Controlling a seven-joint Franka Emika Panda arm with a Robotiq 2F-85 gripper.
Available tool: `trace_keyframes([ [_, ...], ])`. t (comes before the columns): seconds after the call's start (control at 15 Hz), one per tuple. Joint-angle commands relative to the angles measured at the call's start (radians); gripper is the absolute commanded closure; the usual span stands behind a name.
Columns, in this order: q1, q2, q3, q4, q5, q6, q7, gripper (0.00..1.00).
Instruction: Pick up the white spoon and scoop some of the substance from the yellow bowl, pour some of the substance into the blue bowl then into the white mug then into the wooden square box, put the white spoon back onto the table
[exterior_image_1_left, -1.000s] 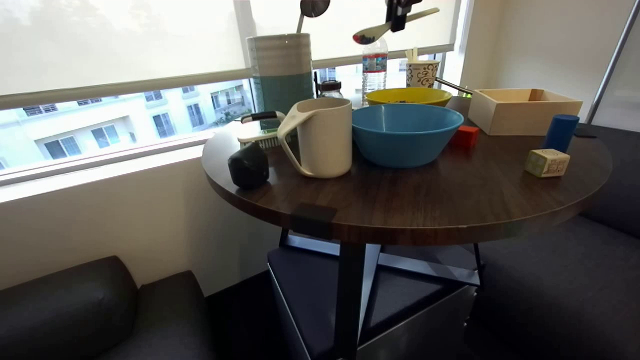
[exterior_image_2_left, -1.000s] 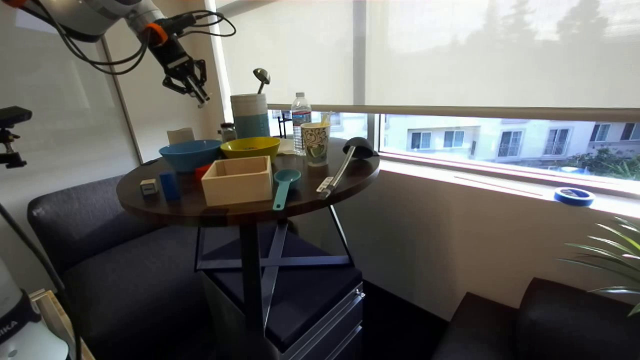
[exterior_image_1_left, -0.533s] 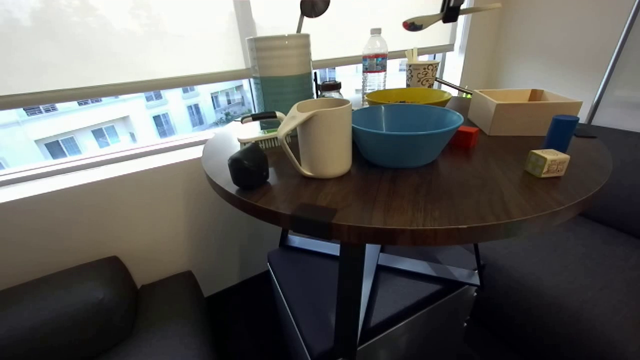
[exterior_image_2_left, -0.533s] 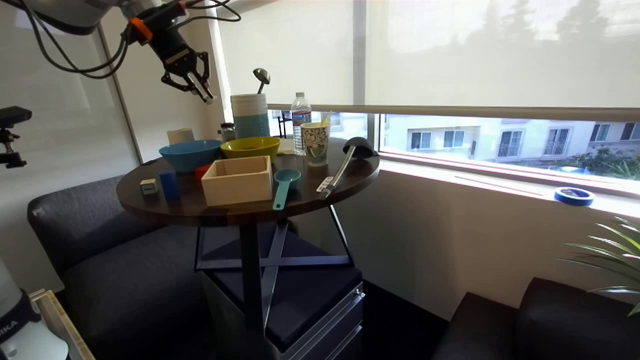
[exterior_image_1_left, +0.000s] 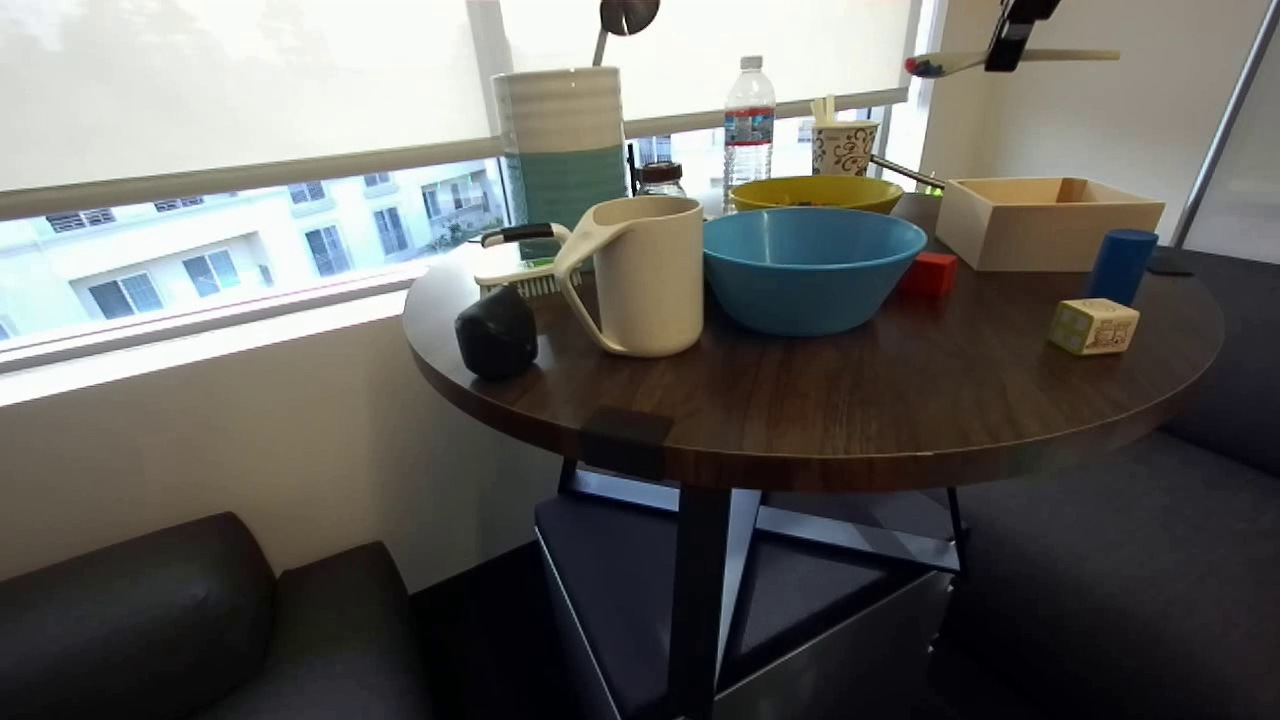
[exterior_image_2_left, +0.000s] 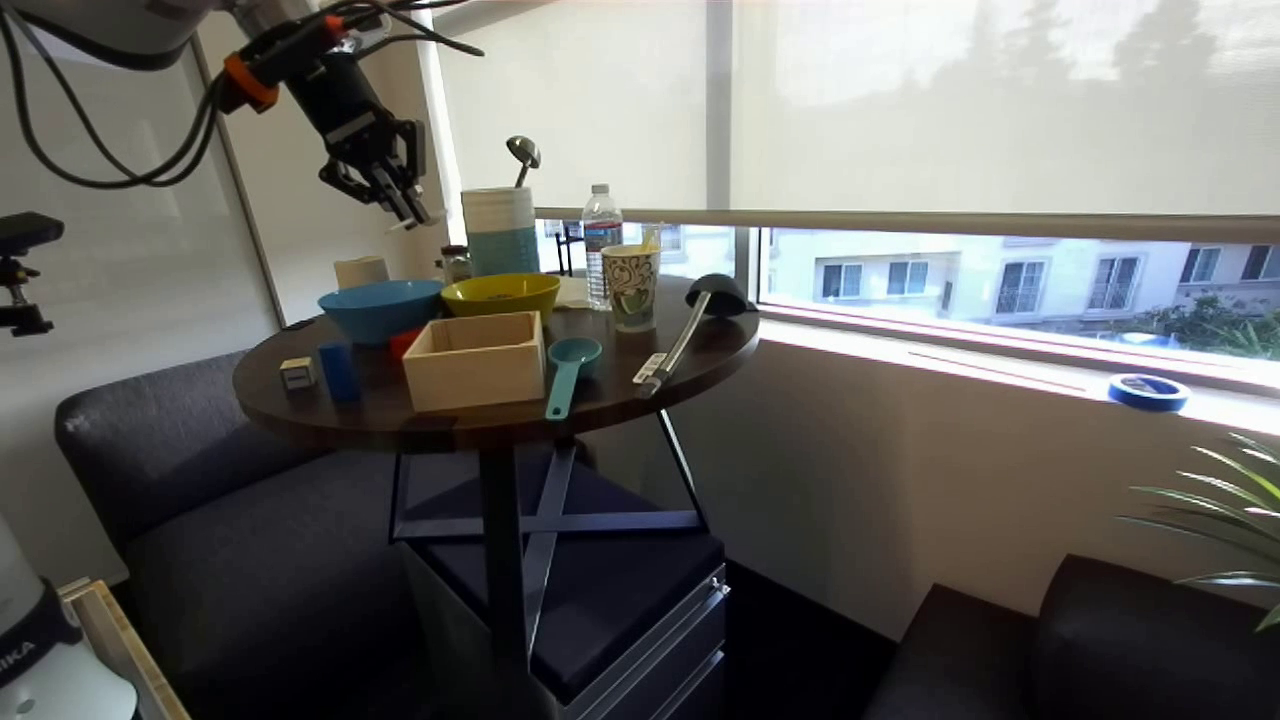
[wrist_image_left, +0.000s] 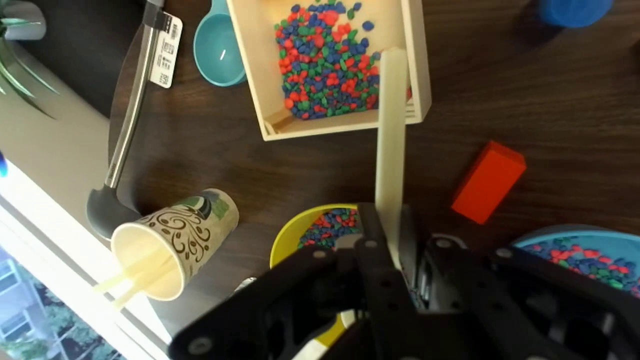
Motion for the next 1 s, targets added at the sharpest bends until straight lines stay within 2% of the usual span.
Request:
trace_keyframes([
  [0.0,-0.017,-0.004,0.006,-0.008,0.01,0.009,-0.005,0.86],
  [0.13,-0.018,-0.005,0.005,-0.012,0.011,0.012,0.002,0.86],
  [0.2,-0.018,-0.005,0.005,-0.012,0.012,0.013,0.003,0.97],
  [0.6,-0.134,-0.011,-0.07,-0.012,0.002,0.002,0.038,0.97],
  [0.93,-0.207,0.016,-0.075,-0.012,-0.025,-0.043,0.055,0.97],
])
